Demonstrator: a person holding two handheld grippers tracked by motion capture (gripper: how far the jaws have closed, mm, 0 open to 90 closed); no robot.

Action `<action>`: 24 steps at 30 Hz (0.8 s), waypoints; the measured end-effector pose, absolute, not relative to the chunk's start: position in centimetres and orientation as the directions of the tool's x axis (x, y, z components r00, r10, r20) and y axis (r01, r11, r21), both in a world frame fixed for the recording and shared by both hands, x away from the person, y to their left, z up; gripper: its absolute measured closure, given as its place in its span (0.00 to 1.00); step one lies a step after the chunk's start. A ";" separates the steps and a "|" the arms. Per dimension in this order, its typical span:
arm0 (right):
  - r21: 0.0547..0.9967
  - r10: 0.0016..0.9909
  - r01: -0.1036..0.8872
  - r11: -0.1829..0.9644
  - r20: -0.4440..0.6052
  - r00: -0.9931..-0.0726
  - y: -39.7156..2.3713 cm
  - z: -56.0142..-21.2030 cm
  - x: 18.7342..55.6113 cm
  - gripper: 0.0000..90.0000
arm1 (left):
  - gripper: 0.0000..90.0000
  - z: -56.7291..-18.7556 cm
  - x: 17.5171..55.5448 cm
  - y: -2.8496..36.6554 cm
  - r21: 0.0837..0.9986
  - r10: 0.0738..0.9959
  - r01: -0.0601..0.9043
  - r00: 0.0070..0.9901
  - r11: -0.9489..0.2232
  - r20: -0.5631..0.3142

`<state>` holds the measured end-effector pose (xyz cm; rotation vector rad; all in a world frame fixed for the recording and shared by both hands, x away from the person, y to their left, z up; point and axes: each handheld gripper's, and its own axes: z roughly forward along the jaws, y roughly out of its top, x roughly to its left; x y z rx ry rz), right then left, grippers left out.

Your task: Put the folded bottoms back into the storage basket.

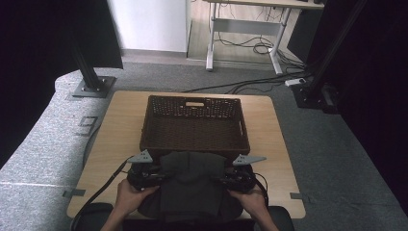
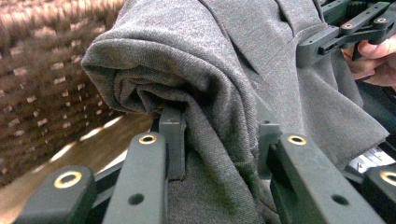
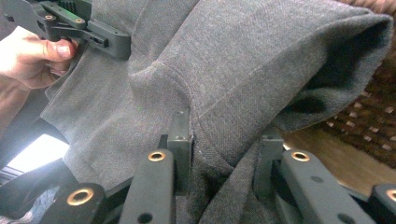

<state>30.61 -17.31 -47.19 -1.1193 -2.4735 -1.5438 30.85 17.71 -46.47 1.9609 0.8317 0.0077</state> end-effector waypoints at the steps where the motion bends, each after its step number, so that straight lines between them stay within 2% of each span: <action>1: 0.780 0.559 0.572 0.254 0.365 -0.745 -17.3 -47.0 30.6 0.74 | 0.73 -46.3 30.9 17.7 0.786 0.552 0.543 0.768 -0.295 -0.324; 24: 0.836 0.547 0.502 0.220 0.320 -0.773 -17.8 -41.8 32.5 0.74 | 0.74 -40.9 33.1 17.9 0.835 0.527 0.489 0.793 -0.253 -0.305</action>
